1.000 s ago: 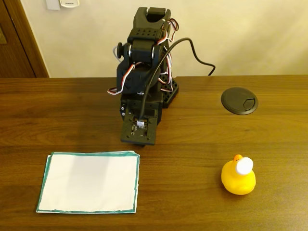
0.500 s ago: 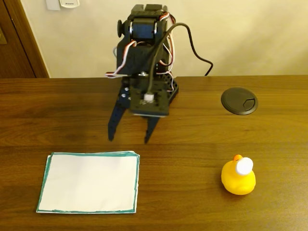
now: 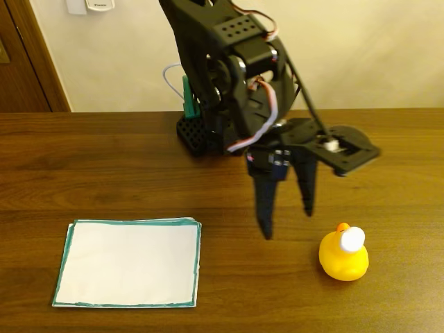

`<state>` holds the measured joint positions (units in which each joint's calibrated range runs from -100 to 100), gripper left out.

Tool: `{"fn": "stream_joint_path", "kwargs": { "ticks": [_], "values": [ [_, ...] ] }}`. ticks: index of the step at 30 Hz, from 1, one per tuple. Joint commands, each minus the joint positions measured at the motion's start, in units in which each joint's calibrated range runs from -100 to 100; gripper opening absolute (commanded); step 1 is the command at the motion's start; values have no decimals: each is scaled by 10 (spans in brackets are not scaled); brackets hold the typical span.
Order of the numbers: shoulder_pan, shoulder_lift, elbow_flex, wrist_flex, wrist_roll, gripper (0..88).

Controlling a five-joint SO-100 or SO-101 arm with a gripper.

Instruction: Grab the yellow duck toy and put inside the green color rectangle box on the table

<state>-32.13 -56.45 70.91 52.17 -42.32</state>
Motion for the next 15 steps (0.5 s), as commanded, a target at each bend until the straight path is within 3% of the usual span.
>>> {"fn": "stream_joint_path", "kwargs": {
  "ticks": [1, 15],
  "values": [
    [-70, 154, -96, -59, -10, 352],
    [-181, 424, -189, -214, -36, 392]
  ]
}}
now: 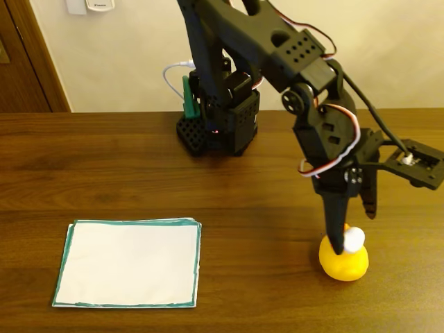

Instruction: Grab the yellow duck toy and put inside the green color rectangle box on the table

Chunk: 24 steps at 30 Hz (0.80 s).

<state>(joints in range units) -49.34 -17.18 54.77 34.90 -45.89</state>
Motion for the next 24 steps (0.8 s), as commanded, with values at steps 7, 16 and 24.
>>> {"fn": "stream_joint_path", "kwargs": {
  "ticks": [7, 16, 24],
  "values": [
    [-8, 33, 6, -93, 8, 385],
    [15, -42, 120, -138, 12, 349],
    [8, 20, 114, -205, 9, 23]
  ]
}}
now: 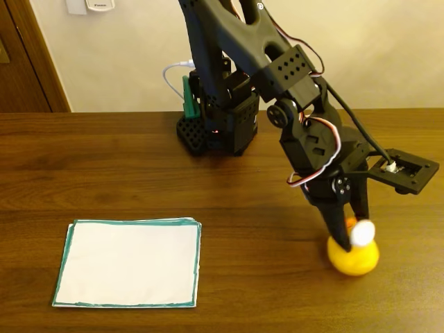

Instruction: Grab the yellow duck toy and put inside the green color rectangle box on the table

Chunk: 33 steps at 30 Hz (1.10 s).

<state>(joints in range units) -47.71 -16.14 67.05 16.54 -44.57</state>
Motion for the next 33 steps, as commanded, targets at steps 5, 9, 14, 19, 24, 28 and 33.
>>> {"fn": "stream_joint_path", "kwargs": {
  "ticks": [5, 9, 14, 19, 24, 28, 33],
  "values": [
    [6, -52, -11, 45, 4, 1],
    [51, -162, -93, 235, 33, 1],
    [213, -301, -142, 432, 87, 1],
    [430, -322, -115, 439, 152, 1],
    [603, -314, -116, 410, 182, 1],
    [654, -229, -104, 345, 179, 1],
    [675, -174, -33, 245, 165, 1]
  ]
}}
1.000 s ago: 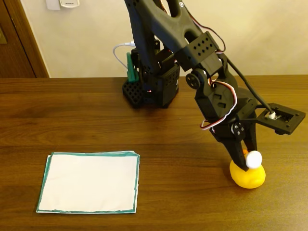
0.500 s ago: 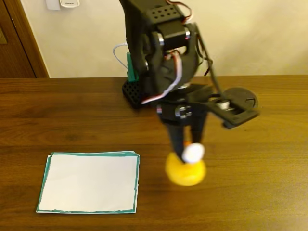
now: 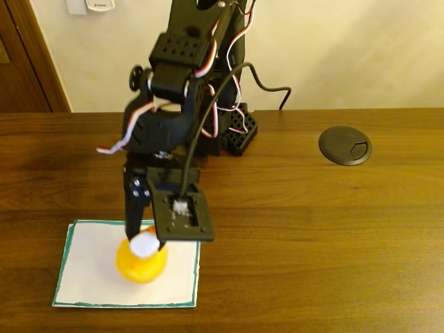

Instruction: Grab the yellow duck toy and put inside the green color rectangle box on the table

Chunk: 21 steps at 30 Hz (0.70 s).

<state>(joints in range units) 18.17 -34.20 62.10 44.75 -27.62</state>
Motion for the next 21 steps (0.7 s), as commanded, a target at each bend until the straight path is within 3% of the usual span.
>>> {"fn": "stream_joint_path", "kwargs": {
  "ticks": [1, 4, 10, 11, 15, 20, 21],
  "values": [
    [22, 0, 23, -37, -4, 1],
    [29, -30, 28, -14, -6, 30],
    [32, -43, 45, -8, -10, 298],
    [30, -42, 48, -10, -10, 374],
    [25, -64, 59, -5, -14, 399],
    [31, -274, 59, 137, -13, 390],
    [18, -308, 68, 158, -17, 324]
  ]
}}
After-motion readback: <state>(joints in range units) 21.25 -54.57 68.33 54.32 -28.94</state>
